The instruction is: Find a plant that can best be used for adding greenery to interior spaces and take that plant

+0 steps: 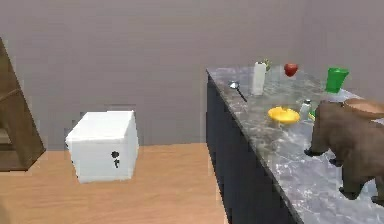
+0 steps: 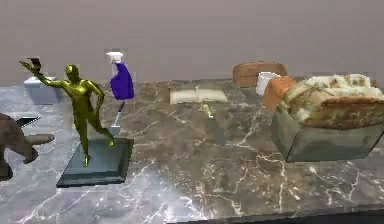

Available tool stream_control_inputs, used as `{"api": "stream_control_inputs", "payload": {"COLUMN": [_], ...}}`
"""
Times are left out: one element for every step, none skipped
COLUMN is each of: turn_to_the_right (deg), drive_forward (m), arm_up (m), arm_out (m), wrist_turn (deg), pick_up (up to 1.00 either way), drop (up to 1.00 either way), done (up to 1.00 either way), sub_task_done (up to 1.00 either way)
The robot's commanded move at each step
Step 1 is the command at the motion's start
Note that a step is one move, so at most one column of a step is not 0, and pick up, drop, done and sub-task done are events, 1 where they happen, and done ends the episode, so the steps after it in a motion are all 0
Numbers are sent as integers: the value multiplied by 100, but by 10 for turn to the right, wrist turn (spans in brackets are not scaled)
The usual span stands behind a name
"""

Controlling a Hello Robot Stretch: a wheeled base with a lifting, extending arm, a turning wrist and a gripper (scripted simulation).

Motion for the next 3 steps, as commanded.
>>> {"api": "stream_control_inputs", "payload": {"turn_to_the_right": [0,-180,0], "drive_forward": [100,0,15], "arm_up": [0,0,0], "arm_out": [0,0,0], "wrist_turn": [0,0,0], "pick_up": [0,0,0], "drop": [0,0,0], "done": [0,0,0], "sub_task_done": [0,0,0]}}
